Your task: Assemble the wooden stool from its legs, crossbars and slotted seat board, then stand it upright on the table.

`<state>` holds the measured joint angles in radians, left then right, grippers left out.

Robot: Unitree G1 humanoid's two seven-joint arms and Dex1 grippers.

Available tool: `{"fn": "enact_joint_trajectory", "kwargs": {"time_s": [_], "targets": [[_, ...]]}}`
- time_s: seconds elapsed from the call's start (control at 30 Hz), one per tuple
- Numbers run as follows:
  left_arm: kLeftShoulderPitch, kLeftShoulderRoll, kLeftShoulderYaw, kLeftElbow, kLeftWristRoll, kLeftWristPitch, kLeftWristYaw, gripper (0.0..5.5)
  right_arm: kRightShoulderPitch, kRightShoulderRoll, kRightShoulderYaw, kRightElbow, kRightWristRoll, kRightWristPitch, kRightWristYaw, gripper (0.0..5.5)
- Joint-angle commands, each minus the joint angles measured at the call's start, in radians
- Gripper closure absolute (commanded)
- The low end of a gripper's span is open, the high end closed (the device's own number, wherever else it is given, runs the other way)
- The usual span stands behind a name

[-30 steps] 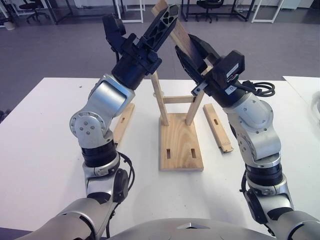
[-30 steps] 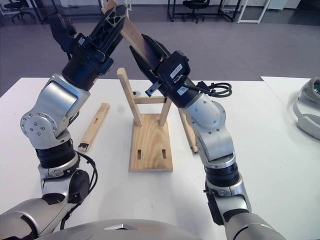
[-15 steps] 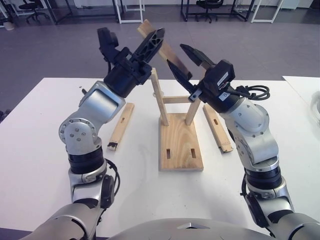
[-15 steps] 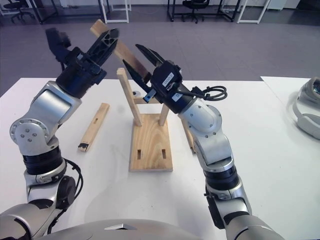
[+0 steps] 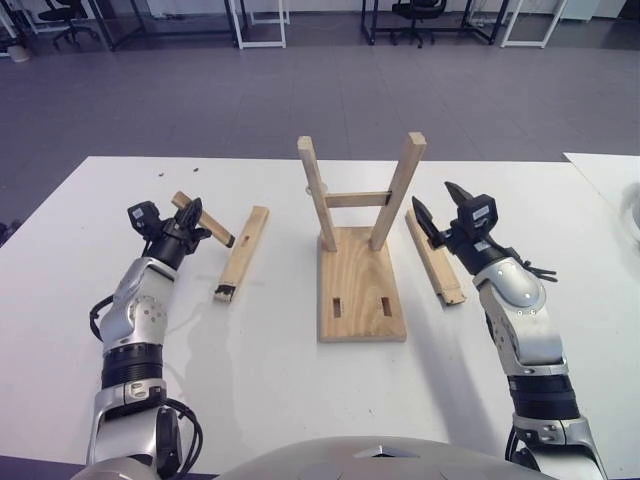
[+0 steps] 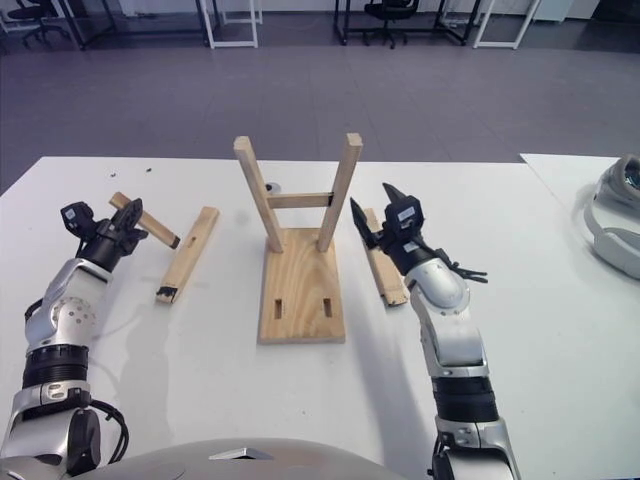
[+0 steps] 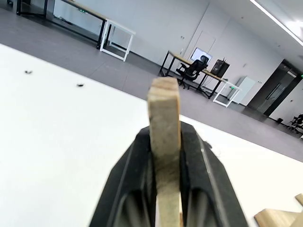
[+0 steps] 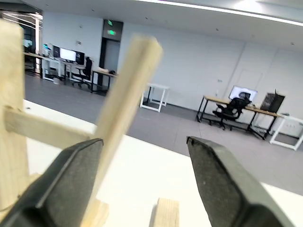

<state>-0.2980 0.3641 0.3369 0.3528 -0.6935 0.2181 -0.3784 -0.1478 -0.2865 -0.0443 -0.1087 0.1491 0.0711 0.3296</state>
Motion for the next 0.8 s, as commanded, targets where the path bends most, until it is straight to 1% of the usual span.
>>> {"fn": "enact_joint_trajectory", "kwargs": {"time_s": [0.03,0.3,0.53,0.7,0.8], "targets": [[-0.047,-0.027,0.015,0.038,0.022,-0.024,-0.019,5.11,0.014,0.024,0.014,0.045,-0.017,-0.039,-0.005,2.21],[-0.079,-0.057,0.015,0.082,0.057,-0.054,-0.031,5.11,0.027,0.023,0.002,0.200,-0.066,-0.110,-0.032,2.21],[-0.091,-0.059,0.011,0.201,0.133,-0.109,-0.043,5.11,0.035,0.032,0.012,0.213,-0.076,-0.128,-0.031,2.21],[-0.051,-0.010,-0.052,0.259,0.248,-0.104,-0.028,5.11,0.037,0.031,0.016,0.204,-0.084,-0.128,-0.034,2.21],[0.009,0.049,-0.155,0.294,0.391,-0.102,-0.010,5.11,0.032,0.028,0.013,0.195,-0.087,-0.129,-0.038,2.21]]}}
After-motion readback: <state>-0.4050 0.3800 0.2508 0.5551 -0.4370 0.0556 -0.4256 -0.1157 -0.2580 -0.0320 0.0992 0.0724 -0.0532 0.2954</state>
